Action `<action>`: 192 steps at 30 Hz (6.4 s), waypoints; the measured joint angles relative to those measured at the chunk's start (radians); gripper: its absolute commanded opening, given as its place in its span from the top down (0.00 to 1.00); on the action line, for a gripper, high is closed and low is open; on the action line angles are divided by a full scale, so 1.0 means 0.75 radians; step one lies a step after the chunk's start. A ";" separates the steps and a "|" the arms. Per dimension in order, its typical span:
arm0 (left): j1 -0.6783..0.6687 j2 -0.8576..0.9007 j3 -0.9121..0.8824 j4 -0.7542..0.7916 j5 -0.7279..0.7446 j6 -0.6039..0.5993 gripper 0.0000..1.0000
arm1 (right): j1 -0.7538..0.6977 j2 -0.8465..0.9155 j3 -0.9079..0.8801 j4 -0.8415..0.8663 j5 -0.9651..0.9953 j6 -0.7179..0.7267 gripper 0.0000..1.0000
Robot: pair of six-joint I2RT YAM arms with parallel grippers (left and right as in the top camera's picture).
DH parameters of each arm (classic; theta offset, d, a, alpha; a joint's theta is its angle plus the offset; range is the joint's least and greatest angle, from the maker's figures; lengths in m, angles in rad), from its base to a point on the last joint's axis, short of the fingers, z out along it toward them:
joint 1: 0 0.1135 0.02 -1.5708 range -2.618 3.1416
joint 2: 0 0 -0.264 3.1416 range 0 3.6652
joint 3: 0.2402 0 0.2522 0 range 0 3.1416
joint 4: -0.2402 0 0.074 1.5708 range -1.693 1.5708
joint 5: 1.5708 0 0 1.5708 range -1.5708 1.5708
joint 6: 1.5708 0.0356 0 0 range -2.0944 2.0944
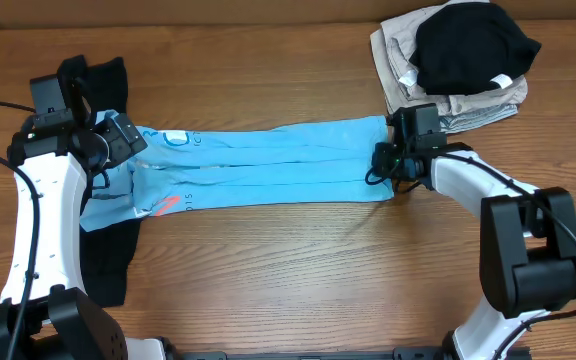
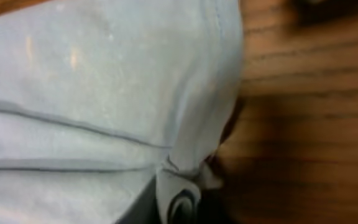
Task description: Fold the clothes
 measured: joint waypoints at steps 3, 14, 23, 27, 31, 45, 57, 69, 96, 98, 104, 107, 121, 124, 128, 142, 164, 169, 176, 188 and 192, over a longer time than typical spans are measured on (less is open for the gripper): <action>0.000 0.000 0.001 -0.014 0.000 0.001 0.00 | -0.002 0.000 0.003 -0.011 -0.014 0.022 0.96; 0.000 0.000 0.001 -0.028 -0.001 0.017 0.00 | -0.384 -0.148 0.011 -0.617 -0.083 0.070 0.96; 0.000 0.000 0.001 -0.028 -0.001 0.062 0.00 | -0.707 -0.272 0.129 -0.811 -0.099 -0.038 0.96; 0.000 0.000 0.001 -0.029 -0.001 0.070 0.00 | -0.652 -0.286 0.162 -0.824 -0.132 -0.062 0.96; 0.000 0.000 0.001 -0.029 -0.001 0.070 0.00 | -0.509 -0.287 0.163 -0.817 -0.149 -0.063 0.96; 0.000 0.000 0.001 -0.024 0.000 0.070 0.00 | 0.226 -0.287 0.163 -0.443 -0.099 0.156 0.96; 0.000 0.000 0.001 -0.023 0.000 0.070 0.00 | 0.351 -0.286 0.163 -0.348 -0.099 0.228 0.50; 0.000 0.000 0.001 -0.030 0.000 0.070 0.00 | 0.325 -0.283 0.163 -0.423 0.023 0.232 0.41; 0.000 0.000 0.001 -0.032 -0.001 0.075 0.00 | 0.300 -0.063 0.164 -0.310 0.309 0.444 0.79; 0.000 0.000 0.001 -0.032 0.000 0.075 0.00 | 0.300 -0.062 0.164 -0.308 0.310 0.445 0.88; 0.000 0.000 0.001 -0.032 -0.001 0.076 0.00 | 0.300 -0.028 0.165 -0.294 0.311 0.445 0.96; 0.000 0.000 0.001 -0.031 -0.001 0.076 0.00 | 0.300 -0.020 0.165 -0.266 0.296 0.445 0.96; 0.000 0.000 0.001 -0.022 0.000 0.076 0.00 | 0.409 -0.018 0.432 -0.242 0.155 0.411 0.96; 0.000 0.000 0.001 -0.019 0.000 0.076 0.00 | 0.444 -0.018 0.432 -0.226 0.145 0.411 0.86; 0.000 0.000 0.001 -0.018 0.000 0.076 0.00 | 0.468 -0.018 0.432 -0.213 0.133 0.414 0.16; 0.000 0.000 0.001 -0.019 -0.001 0.076 0.00 | 0.514 -0.018 0.434 -0.617 0.161 0.478 0.31; 0.000 0.000 0.001 -0.020 -0.001 0.076 0.00 | 0.615 0.156 0.434 -0.568 0.307 0.511 0.96; 0.000 0.000 0.001 -0.020 -0.001 0.076 0.00 | 0.616 0.156 0.451 -0.622 0.308 0.518 0.96; 0.000 0.000 0.001 -0.020 0.000 0.076 0.00 | 0.667 0.156 0.610 -0.726 0.304 0.514 0.96; 0.000 0.000 0.001 -0.022 0.000 0.076 0.00 | 0.734 0.157 0.644 -0.694 0.262 0.515 0.33; 0.000 0.000 0.001 -0.031 0.005 0.077 0.00 | 0.734 0.157 0.644 -0.715 0.240 0.514 0.00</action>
